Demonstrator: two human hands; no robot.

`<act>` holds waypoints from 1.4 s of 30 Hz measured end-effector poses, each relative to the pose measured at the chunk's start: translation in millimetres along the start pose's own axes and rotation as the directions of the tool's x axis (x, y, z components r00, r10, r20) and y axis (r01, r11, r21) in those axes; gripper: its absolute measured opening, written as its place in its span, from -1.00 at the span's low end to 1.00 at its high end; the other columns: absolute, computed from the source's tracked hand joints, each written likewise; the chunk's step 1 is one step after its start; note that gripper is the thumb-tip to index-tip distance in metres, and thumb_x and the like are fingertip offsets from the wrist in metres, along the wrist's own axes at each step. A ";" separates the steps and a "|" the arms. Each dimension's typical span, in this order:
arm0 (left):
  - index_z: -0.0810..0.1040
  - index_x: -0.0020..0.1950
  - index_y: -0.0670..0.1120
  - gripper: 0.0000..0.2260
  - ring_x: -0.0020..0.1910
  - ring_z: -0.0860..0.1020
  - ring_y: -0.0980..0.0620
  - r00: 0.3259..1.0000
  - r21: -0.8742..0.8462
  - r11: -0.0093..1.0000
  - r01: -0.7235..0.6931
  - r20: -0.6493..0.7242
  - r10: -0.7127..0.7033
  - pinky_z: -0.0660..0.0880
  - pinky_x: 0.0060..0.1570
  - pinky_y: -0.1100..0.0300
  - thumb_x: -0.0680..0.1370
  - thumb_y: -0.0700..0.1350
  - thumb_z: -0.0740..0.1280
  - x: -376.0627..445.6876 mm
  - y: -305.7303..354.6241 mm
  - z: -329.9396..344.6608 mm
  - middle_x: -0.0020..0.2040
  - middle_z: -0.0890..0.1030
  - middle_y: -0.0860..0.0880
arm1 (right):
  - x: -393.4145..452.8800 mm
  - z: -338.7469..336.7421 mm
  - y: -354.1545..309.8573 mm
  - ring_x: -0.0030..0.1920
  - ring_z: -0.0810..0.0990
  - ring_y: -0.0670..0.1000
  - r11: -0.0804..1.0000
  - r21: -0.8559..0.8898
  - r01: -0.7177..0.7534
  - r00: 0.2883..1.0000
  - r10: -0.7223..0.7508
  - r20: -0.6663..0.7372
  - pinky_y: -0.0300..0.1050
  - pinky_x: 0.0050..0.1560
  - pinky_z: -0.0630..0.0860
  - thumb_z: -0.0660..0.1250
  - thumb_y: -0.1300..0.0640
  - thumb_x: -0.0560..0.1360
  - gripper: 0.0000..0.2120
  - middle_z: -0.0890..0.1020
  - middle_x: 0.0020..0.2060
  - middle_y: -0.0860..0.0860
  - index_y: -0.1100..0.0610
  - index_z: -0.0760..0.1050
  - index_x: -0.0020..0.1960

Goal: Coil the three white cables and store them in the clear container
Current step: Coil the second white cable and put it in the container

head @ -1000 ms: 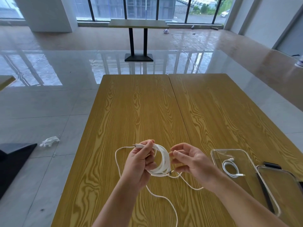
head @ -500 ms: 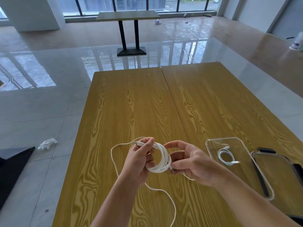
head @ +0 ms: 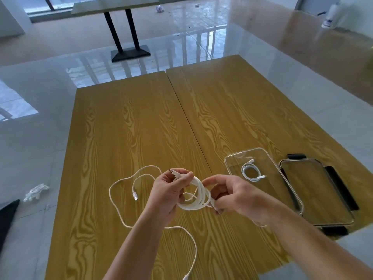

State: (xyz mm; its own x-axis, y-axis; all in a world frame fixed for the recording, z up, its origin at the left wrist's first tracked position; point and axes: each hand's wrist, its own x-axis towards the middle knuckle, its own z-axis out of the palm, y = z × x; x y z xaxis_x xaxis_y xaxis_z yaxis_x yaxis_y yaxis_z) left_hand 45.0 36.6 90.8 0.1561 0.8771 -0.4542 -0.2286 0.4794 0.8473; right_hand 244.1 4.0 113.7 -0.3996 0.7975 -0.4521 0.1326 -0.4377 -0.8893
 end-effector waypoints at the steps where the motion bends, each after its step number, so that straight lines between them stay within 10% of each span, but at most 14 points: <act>1: 0.59 -0.15 -0.13 -0.93 -0.53 0.33 0.17 1.000 0.009 1.000 0.006 0.011 -0.006 0.30 -0.55 0.31 0.48 -0.23 0.46 1.1 -0.6 5.9 -0.41 0.52 0.02 | -0.5 -3.1 1.6 -0.12 0.64 0.07 1.000 0.022 0.002 1.000 -0.002 -0.013 -0.02 0.01 0.63 0.35 0.38 0.52 -0.66 0.68 -0.09 0.17 0.15 0.52 0.26; 6: 0.54 -0.15 -0.14 -0.91 -0.56 0.42 0.18 0.996 0.054 0.998 0.030 0.083 -0.034 0.34 -0.57 0.32 0.51 -0.26 0.43 8.7 -9.0 52.3 -0.45 0.52 0.04 | -5.3 -29.2 17.5 -0.14 0.72 0.11 0.998 0.055 0.035 0.981 -0.024 -0.190 0.03 -0.11 0.66 0.47 0.13 0.51 -0.77 0.73 -0.12 0.12 0.19 0.54 0.10; 19: 0.53 0.23 -0.12 -0.68 -0.15 0.67 -0.09 0.984 0.133 0.976 0.174 0.015 -0.178 0.64 -0.12 0.04 0.50 -0.29 0.45 41.4 -45.4 132.4 0.04 0.67 -0.31 | -26.8 -125.5 58.5 -0.20 0.72 0.10 0.991 0.128 0.022 0.899 0.036 -0.436 -0.07 -0.23 0.63 0.46 0.24 0.50 -0.85 0.72 -0.15 0.17 0.19 0.55 0.04; 28: 0.54 0.17 -0.17 -0.77 -0.11 0.72 -0.06 0.963 0.102 0.970 0.219 -0.185 -0.198 0.64 -0.11 0.08 0.53 -0.33 0.41 55.8 -99.0 174.3 -0.06 0.72 -0.20 | -18.7 -163.9 102.1 -0.20 0.73 0.06 0.993 0.096 -0.075 0.840 0.115 -0.530 -0.17 -0.29 0.63 0.45 0.25 0.51 -0.88 0.72 -0.15 0.16 0.19 0.55 0.03; 36: 0.52 0.24 -0.11 -0.70 -0.03 0.71 -0.04 0.910 0.123 0.937 0.327 -0.309 -0.277 0.65 0.03 -0.04 0.55 -0.37 0.31 75.3 -141.2 198.0 0.02 0.72 -0.06 | 2.0 -175.2 136.2 -0.17 0.71 0.08 0.958 -0.098 -0.269 0.794 0.163 -0.586 0.13 -0.18 0.70 0.42 0.09 0.51 -0.92 0.68 -0.20 0.04 0.02 0.53 -0.10; 42: 0.59 0.16 -0.06 -0.68 -0.03 0.68 -0.01 0.898 0.260 0.894 0.365 -0.352 -0.264 0.62 -0.11 0.15 0.55 -0.39 0.23 81.1 -155.8 207.9 -0.01 0.71 -0.02 | 7.3 -169.3 141.8 -0.28 0.64 -0.08 0.871 -0.228 -0.436 0.756 0.217 -0.617 -0.17 -0.39 0.56 0.30 0.04 0.57 -0.97 0.65 -0.18 -0.07 -0.04 0.48 -0.05</act>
State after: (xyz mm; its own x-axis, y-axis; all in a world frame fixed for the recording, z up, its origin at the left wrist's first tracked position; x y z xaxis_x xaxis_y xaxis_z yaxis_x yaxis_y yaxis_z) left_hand 293.0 27.1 -20.7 -0.1380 0.6708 -0.7287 0.1027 0.7415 0.6631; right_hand 413.5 18.1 -27.5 0.2862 0.7646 -0.5775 0.4967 -0.6338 -0.5929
